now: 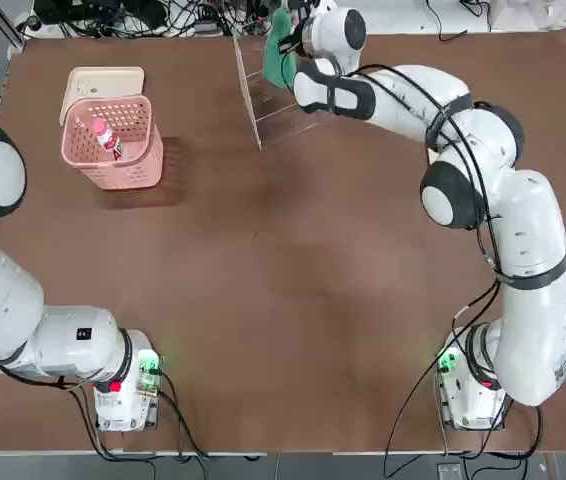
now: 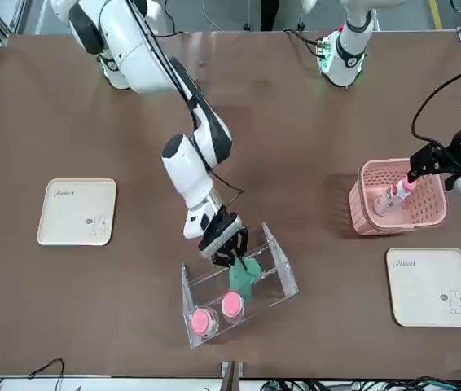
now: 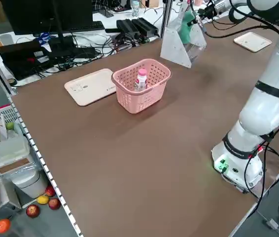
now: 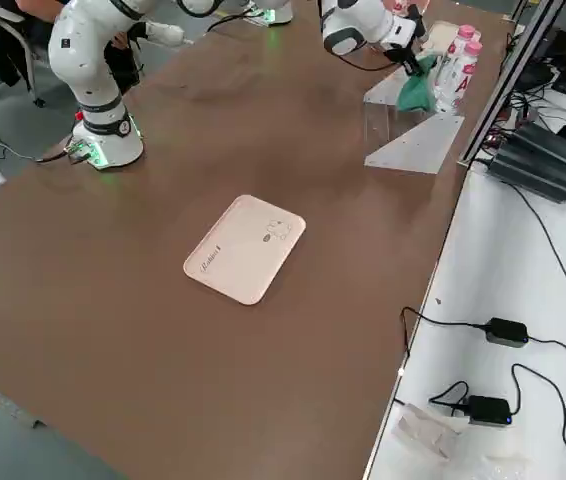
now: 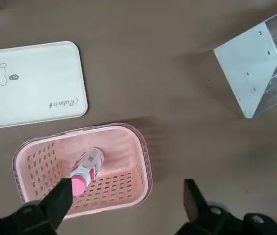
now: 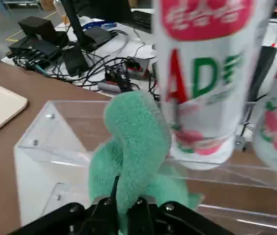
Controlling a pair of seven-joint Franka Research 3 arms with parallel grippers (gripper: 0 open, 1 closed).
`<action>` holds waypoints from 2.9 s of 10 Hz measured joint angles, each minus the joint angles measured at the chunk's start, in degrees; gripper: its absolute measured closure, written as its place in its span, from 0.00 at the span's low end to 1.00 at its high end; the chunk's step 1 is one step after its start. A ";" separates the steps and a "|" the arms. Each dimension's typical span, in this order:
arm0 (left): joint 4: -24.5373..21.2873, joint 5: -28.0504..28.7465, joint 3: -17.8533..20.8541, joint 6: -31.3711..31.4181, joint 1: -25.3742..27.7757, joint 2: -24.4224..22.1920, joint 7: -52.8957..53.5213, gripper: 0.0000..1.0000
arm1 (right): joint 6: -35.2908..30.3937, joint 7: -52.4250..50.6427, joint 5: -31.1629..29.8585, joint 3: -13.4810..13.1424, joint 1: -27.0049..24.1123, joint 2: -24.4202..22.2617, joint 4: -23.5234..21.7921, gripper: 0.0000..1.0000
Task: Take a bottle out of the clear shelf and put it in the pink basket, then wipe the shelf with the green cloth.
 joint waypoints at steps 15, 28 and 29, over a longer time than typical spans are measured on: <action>0.14 4.08 0.13 -1.47 0.37 -1.53 0.08 0.00 | -3.16 -10.16 10.35 0.51 1.66 -0.56 0.56 0.94; 0.21 4.09 0.05 -1.25 0.56 -1.59 0.12 0.00 | -19.15 -16.58 10.44 -0.27 -6.95 -8.53 -2.95 0.94; 0.21 4.09 0.11 -1.25 0.57 -1.59 0.12 0.00 | -20.75 -16.47 10.46 -0.20 -6.97 -11.20 -5.66 0.94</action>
